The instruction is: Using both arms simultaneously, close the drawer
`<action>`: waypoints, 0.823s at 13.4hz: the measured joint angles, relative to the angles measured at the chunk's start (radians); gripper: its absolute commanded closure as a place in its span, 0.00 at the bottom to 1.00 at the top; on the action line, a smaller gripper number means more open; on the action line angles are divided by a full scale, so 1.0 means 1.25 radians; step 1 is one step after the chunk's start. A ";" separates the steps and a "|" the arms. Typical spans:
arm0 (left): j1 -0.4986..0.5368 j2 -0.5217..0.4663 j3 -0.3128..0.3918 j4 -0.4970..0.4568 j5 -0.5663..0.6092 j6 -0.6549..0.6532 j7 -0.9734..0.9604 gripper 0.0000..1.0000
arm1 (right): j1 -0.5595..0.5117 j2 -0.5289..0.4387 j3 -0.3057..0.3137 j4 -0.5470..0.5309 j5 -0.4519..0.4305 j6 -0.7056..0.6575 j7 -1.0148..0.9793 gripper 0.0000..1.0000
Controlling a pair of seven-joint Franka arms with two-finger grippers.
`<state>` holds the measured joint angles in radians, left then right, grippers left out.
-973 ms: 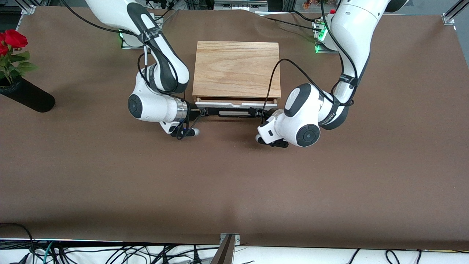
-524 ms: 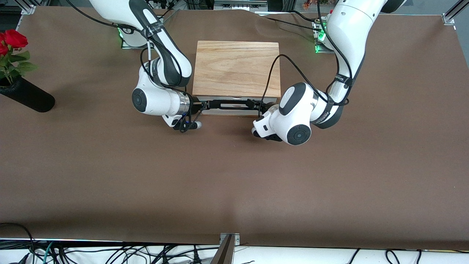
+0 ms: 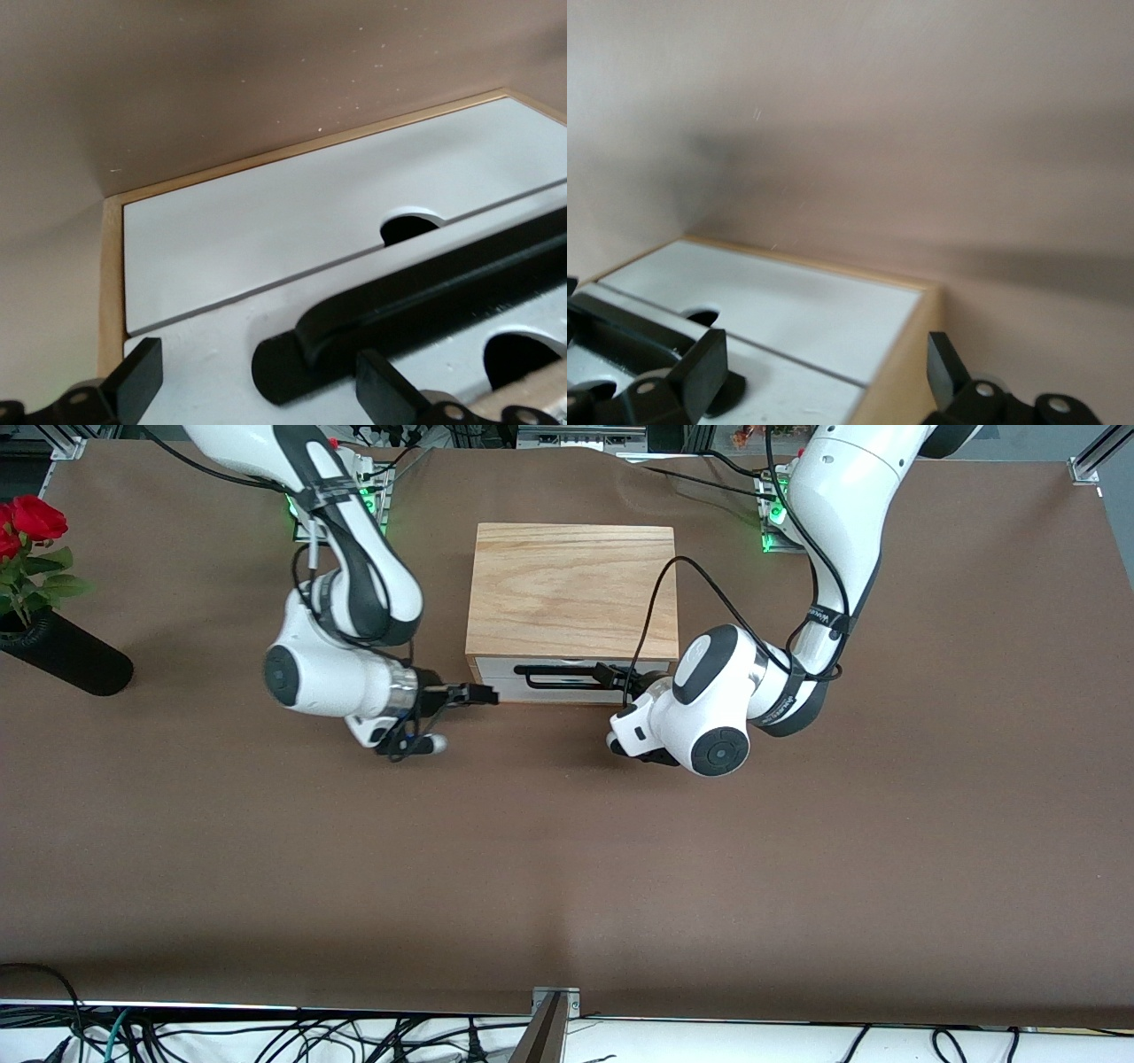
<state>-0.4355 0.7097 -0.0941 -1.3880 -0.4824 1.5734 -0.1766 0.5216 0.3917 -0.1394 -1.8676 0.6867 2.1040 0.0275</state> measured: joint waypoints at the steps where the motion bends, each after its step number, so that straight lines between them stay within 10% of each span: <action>1: 0.001 -0.001 0.000 0.015 0.000 -0.008 0.001 0.00 | -0.001 -0.015 -0.024 0.010 -0.054 -0.008 0.001 0.00; 11: 0.141 -0.031 0.049 0.205 -0.018 -0.035 0.006 0.00 | -0.004 -0.354 -0.139 -0.006 -0.505 -0.254 0.010 0.00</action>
<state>-0.2591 0.6704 -0.0332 -1.1321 -0.5043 1.5298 -0.1686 0.5162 -0.0512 -0.3129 -1.8748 0.0558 1.7867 0.0398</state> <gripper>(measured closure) 0.000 0.000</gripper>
